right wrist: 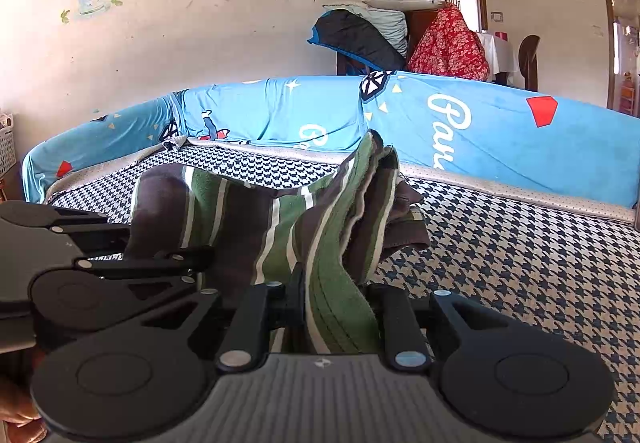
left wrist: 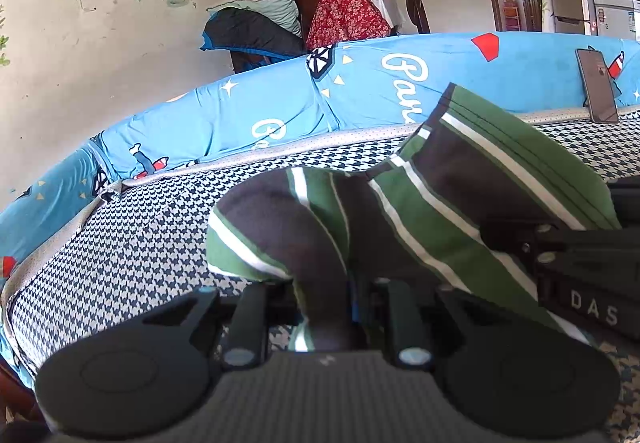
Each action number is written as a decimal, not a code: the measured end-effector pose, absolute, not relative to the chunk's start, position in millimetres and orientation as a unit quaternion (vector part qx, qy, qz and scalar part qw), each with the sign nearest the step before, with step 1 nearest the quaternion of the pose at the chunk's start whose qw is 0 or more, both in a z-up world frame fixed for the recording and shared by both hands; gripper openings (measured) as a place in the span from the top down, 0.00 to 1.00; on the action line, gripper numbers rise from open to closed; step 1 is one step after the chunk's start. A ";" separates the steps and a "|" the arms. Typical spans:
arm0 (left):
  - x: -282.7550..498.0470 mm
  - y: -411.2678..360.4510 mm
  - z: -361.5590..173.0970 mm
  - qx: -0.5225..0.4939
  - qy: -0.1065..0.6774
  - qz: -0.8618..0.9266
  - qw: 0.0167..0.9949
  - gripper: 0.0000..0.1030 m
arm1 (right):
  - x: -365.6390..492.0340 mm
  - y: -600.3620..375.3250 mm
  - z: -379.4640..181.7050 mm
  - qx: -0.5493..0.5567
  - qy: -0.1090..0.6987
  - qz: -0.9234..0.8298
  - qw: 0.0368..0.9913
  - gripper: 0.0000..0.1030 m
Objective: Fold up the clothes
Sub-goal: 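Hold the raised striped bundle steady with both closed grippers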
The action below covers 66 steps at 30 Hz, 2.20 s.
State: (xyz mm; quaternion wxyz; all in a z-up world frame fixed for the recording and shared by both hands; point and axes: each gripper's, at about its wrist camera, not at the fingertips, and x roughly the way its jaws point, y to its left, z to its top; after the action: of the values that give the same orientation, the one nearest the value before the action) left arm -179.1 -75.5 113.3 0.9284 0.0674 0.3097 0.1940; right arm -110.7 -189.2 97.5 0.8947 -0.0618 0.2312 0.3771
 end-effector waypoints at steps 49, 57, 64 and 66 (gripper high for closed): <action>-183.6 -50.2 107.5 0.068 0.308 0.221 0.923 0.83 | -106.6 -155.7 96.3 -0.067 0.234 0.400 0.884 0.83; -183.5 -50.4 107.4 0.066 0.307 0.221 0.923 0.83 | -105.8 -154.8 96.0 -0.069 0.236 0.399 0.884 0.83; -184.2 -49.6 107.9 0.064 0.305 0.222 0.924 0.83 | -106.3 -154.8 97.3 -0.068 0.234 0.400 0.884 0.83; -184.1 -49.7 108.4 0.065 0.304 0.222 0.924 0.83 | -106.4 -155.0 97.3 -0.067 0.234 0.400 0.884 0.83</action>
State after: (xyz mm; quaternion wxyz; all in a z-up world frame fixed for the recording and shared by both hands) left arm -184.1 -49.7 108.4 0.9241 0.0649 0.3041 0.2221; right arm -106.4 -155.0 97.3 0.8836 -0.0673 0.2338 0.4000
